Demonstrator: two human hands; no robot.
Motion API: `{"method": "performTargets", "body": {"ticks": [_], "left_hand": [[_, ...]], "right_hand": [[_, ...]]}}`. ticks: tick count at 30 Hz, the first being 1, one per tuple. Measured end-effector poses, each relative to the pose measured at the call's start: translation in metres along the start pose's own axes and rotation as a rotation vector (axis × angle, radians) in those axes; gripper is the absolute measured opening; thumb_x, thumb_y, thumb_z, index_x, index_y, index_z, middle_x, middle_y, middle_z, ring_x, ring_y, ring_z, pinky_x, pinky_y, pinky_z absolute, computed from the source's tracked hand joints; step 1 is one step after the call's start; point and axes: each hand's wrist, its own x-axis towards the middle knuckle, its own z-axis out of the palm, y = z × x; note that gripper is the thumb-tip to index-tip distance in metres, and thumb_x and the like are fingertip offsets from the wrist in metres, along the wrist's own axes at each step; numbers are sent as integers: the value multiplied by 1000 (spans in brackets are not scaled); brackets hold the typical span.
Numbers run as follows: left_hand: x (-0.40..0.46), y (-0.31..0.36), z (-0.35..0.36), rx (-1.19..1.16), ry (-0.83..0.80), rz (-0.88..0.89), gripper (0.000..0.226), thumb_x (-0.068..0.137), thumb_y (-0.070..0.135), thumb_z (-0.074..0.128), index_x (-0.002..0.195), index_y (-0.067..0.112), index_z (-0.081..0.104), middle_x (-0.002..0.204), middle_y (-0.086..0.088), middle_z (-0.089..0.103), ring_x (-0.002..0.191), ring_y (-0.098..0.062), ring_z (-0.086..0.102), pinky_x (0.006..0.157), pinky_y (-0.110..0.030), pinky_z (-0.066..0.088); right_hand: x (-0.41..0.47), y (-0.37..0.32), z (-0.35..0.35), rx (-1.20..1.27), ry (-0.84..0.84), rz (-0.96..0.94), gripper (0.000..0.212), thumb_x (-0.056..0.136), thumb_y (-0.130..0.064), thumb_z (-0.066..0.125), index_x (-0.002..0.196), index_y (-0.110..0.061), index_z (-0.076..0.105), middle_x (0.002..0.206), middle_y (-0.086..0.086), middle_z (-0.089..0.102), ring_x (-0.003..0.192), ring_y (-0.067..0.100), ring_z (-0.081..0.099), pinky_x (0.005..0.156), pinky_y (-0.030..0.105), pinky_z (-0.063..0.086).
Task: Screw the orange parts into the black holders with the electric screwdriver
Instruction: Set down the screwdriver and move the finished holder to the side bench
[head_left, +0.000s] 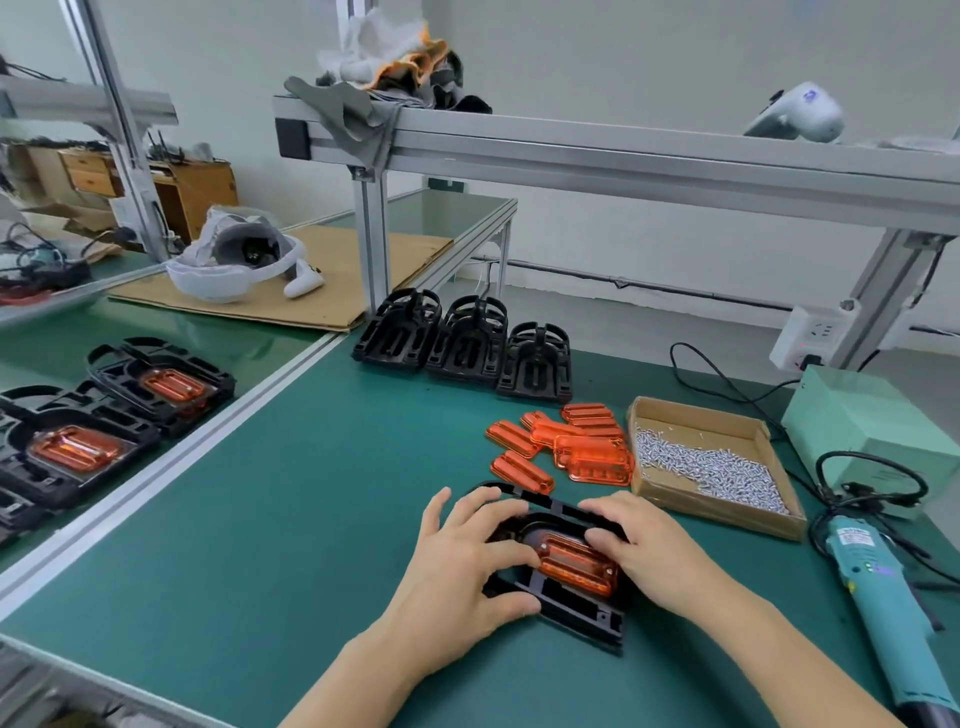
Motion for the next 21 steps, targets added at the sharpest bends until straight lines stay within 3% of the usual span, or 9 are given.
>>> {"method": "performTargets", "body": {"ticks": [4,7,9,14,16,18,21], "left_hand": [[-7,-2,-4,-11,112,-126,39,78,53,64,116,43,59,139,34,20,136,10,4,116,-30,-8],[-12,-3,-9,-82,208,-256,52,77,47,69,124,43,50,137,35,22,127,21,3,115,-23,-2],[-15,-5,-13,-175,264,-351,58,77,41,72,122,53,37,133,40,22,121,28,4,110,-16,6],[-22,-12,-20,-536,446,-627,53,76,29,77,110,52,42,122,36,44,115,16,38,85,-5,31],[-22,-17,-21,-649,471,-694,45,80,29,73,108,52,46,115,29,51,111,10,45,82,-11,33],[-22,-22,-23,-734,492,-722,41,85,28,69,114,49,50,116,21,56,114,-1,49,89,-20,34],[-21,-26,-29,-832,555,-752,43,91,31,61,128,46,47,119,15,60,120,-3,51,100,-26,37]], "right_hand": [[2,-6,3,105,15,-12,29,101,-27,49,129,-23,55,115,-6,51,112,11,50,93,22,35],[5,-15,8,161,83,-31,29,101,-23,49,129,-19,56,113,-5,51,107,7,48,86,16,30],[8,-23,10,203,124,-32,29,101,-23,49,129,-19,55,111,-8,50,105,6,48,83,14,29],[19,-48,16,291,214,-71,21,101,-22,48,119,-25,58,106,-10,52,98,-6,48,78,3,32],[24,-60,21,318,251,-79,24,101,-21,48,122,-24,58,108,-11,53,98,-6,48,79,-3,30],[29,-72,28,349,278,-79,28,101,-20,47,128,-21,56,113,-11,54,98,-6,47,80,-4,30],[38,-91,38,382,298,-81,36,102,-21,47,137,-16,51,121,-14,51,107,-6,45,91,5,30]]}}
